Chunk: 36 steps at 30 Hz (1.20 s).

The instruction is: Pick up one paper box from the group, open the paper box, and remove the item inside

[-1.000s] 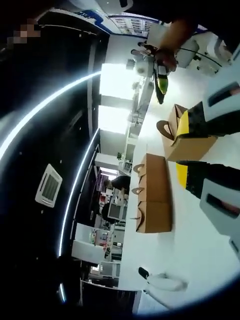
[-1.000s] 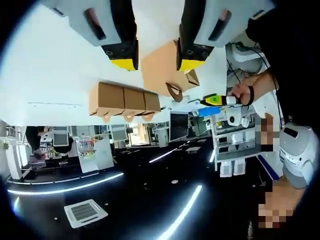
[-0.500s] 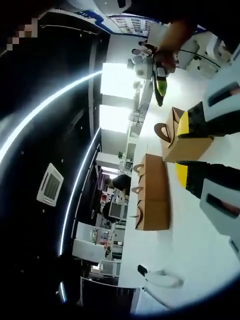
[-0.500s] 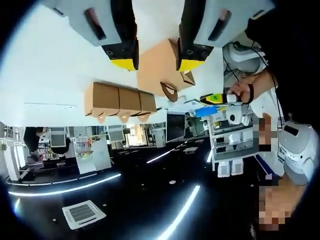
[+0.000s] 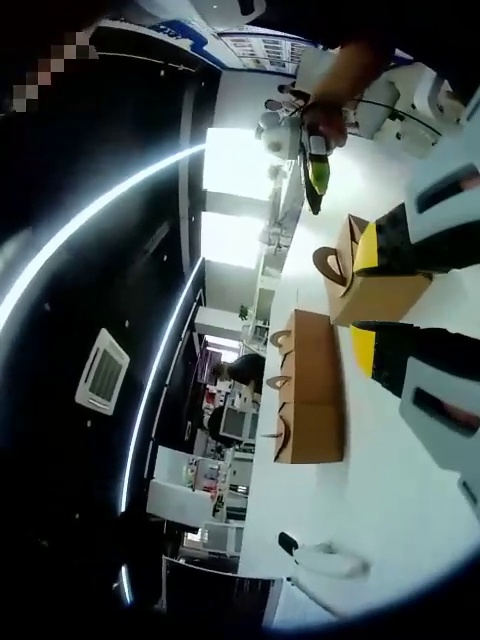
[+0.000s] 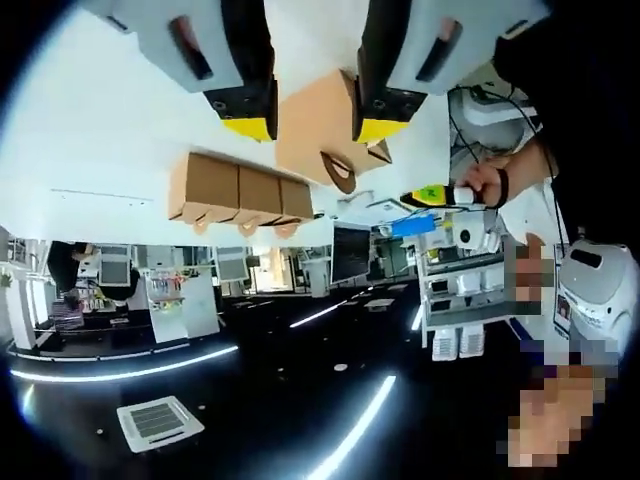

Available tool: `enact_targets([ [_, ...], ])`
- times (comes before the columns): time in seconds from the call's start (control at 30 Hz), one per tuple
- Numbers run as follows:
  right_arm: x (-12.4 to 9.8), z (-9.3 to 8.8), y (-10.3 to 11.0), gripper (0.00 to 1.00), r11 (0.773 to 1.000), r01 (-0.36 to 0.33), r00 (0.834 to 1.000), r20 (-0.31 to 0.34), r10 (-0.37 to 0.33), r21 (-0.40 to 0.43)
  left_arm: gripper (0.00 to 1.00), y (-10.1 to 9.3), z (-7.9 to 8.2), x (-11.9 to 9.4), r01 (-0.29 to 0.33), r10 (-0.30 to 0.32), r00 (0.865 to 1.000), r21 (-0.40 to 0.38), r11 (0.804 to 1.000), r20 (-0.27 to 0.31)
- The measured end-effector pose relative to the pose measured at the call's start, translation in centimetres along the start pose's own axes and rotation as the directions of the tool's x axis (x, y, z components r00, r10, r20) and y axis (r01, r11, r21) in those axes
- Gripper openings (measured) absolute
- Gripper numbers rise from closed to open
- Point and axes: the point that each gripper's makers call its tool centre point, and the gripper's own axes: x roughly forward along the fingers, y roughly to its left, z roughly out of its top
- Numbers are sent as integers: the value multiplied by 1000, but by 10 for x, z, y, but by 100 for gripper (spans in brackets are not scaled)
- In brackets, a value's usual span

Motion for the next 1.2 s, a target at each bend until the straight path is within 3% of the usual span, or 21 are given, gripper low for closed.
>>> enact_targets([
  [0.27,2,-7,5,30,1000,-30,999,-24,30,5,20,1,9,0,-15,14,1000,18,1000,23],
  [0.5,13,-5,10,30,998,-61,998,-20,61,8,20,-1,0,0,-12,12,1000,12,1000,5],
  [0.6,21,1,12,30,994,-96,995,-10,96,48,20,-2,0,-1,-14,14,1000,12,1000,5],
  [0.67,31,-1,22,30,987,-143,987,-64,147,70,20,-4,1,-2,-8,8,1000,15,1000,15],
  [0.83,44,-8,36,30,984,-174,973,-147,176,29,20,-5,-5,2,2,-2,1000,0,1000,12],
  [0.97,48,-10,33,30,987,-160,975,-153,159,5,20,-6,-6,3,13,-13,1000,1,1000,-1],
  [1.2,47,0,26,30,991,-129,986,-109,126,-20,20,0,-6,1,7,-7,1000,-3,1000,5],
])
